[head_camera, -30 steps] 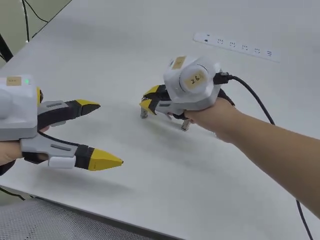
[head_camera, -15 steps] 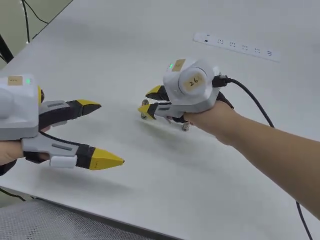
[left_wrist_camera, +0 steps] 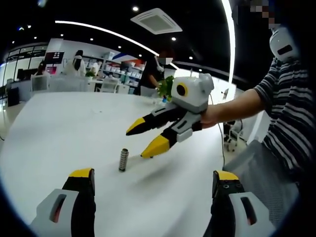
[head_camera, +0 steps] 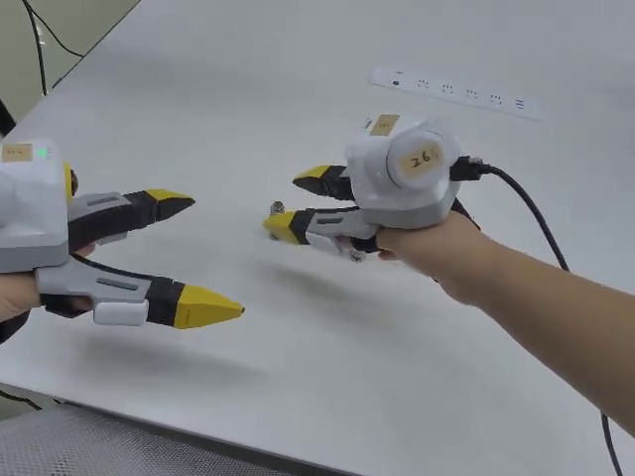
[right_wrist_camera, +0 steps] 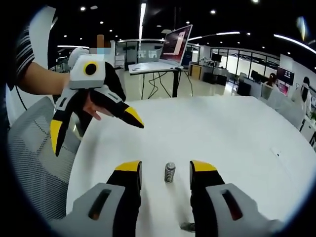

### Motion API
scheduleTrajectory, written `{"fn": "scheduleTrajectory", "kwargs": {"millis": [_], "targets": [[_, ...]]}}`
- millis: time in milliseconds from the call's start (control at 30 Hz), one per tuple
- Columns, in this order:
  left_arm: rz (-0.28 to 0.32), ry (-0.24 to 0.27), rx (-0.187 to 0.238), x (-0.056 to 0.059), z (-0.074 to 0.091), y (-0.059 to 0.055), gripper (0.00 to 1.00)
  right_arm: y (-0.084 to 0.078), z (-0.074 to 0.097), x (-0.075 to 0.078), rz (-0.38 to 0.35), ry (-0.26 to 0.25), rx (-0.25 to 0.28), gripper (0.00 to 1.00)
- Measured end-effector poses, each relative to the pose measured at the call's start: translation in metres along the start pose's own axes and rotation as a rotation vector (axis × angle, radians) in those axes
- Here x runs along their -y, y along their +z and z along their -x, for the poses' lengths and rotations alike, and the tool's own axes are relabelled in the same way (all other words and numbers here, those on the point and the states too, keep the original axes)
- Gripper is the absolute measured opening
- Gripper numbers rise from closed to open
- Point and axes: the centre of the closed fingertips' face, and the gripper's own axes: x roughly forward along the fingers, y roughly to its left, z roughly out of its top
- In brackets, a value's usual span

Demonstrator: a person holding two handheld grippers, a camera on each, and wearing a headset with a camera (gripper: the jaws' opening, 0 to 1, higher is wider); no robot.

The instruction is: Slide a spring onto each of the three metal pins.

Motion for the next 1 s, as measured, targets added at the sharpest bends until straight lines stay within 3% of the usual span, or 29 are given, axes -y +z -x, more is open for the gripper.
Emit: {"fn": "scheduleTrajectory", "kwargs": {"millis": [267, 500, 1000], "targets": [[-0.007, 0.006, 0.016, -0.001, -0.005, 0.009, 0.98, 0.000, 0.024, -0.004, -0.056, -0.025, 0.075, 0.61], [-0.021, -0.002, 0.017, 0.002, -0.011, 0.014, 0.98, -0.007, 0.056, -0.001, -0.102, -0.057, 0.150, 0.78], [-0.061, -0.014, -0.003, 0.011, -0.015, 0.017, 0.98, -0.037, 0.117, -0.001, -0.182, -0.155, 0.224, 0.98]]}}
